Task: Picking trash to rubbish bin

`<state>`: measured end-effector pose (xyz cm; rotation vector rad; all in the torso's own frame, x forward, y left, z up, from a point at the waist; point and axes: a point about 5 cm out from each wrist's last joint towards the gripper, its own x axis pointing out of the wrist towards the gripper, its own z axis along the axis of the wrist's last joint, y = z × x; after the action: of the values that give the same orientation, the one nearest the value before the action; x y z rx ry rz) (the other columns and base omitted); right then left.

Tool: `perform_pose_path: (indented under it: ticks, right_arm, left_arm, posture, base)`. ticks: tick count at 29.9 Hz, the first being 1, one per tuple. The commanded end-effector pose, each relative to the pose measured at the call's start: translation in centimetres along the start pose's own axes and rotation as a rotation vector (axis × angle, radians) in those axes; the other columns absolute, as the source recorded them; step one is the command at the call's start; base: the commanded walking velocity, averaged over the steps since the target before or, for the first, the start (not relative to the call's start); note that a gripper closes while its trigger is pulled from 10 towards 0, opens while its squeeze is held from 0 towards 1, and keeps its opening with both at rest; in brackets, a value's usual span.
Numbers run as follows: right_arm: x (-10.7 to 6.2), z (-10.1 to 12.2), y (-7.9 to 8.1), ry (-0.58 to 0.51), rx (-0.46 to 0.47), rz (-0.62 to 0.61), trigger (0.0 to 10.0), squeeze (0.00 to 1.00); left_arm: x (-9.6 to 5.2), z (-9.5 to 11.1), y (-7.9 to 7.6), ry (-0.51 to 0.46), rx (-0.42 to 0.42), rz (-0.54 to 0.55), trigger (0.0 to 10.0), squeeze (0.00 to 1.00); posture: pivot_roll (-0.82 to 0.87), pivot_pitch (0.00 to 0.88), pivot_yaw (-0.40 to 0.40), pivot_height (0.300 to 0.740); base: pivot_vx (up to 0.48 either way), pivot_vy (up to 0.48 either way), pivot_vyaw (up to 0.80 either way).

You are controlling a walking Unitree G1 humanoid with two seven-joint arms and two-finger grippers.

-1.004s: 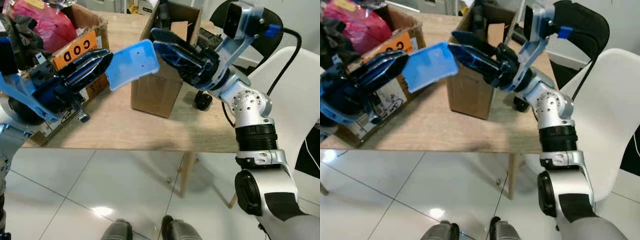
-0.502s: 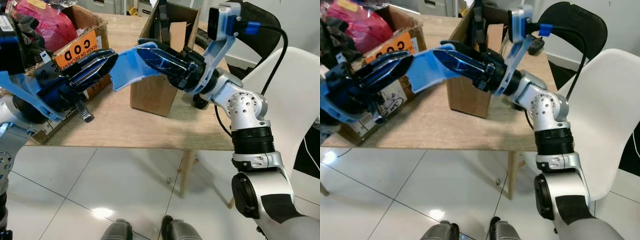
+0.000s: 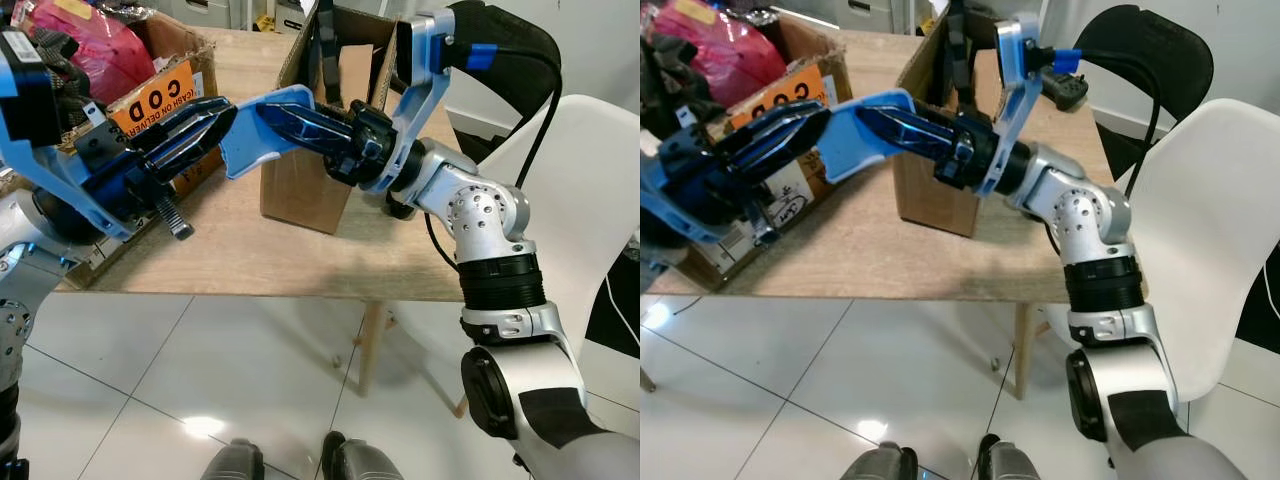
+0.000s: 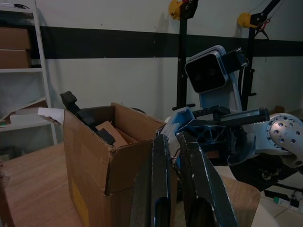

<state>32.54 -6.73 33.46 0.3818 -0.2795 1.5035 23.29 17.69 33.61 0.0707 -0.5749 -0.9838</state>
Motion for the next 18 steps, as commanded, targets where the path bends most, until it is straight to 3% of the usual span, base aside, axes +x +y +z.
perform_pose_path:
  ticks: [1,5,6,7,8,15,18]
  right_arm:
    - [-0.2,-0.7,-0.5,0.046,0.012,-0.058,0.0,0.00]
    - [-0.1,-0.6,-0.6,0.046,0.008,-0.067,0.0,0.00]
    - [-0.1,-0.6,-0.7,0.045,0.004,-0.075,0.0,0.00]
    - [-0.1,-0.6,-0.7,0.045,0.004,-0.075,0.0,0.00]
    - [-0.1,-0.5,-0.8,0.041,-0.001,-0.085,0.0,0.00]
    - [-0.5,0.2,-1.5,0.018,-0.036,-0.161,0.0,0.00]
    - [-1.2,1.9,-1.8,-0.065,-0.077,-0.197,0.0,0.00]
  left_arm:
    - [1.0,0.4,-1.7,-0.050,0.007,-0.122,10.0,0.00]
    - [1.0,0.3,-1.6,-0.042,0.009,-0.116,10.0,0.00]
    - [1.1,0.2,-1.6,-0.042,-0.005,-0.121,10.0,0.94]
    - [1.1,0.2,-1.6,-0.042,-0.005,-0.121,10.0,0.94]
    - [1.1,0.1,-1.7,-0.047,-0.024,-0.125,10.0,1.00]
    - [0.5,0.2,-1.1,-0.032,-0.017,-0.113,10.0,1.00]
    - [-0.1,0.2,-0.7,-0.021,-0.010,-0.101,10.0,1.00]
  posture:
    - [0.05,0.177,-0.051,0.740]
    - [0.05,0.176,-0.052,0.740]
    - [0.05,0.176,-0.051,0.740]
    - [0.05,0.176,-0.051,0.740]
    - [0.05,0.176,-0.051,0.740]
    - [0.05,0.176,-0.047,0.740]
    - [0.05,0.175,-0.043,0.740]
  base:
    - [0.000,0.000,0.00]
    - [0.000,0.000,0.00]
    - [0.000,0.000,0.00]
    - [0.000,0.000,0.00]
    - [0.000,0.000,0.00]
    - [0.000,0.000,0.00]
    - [0.000,0.000,0.00]
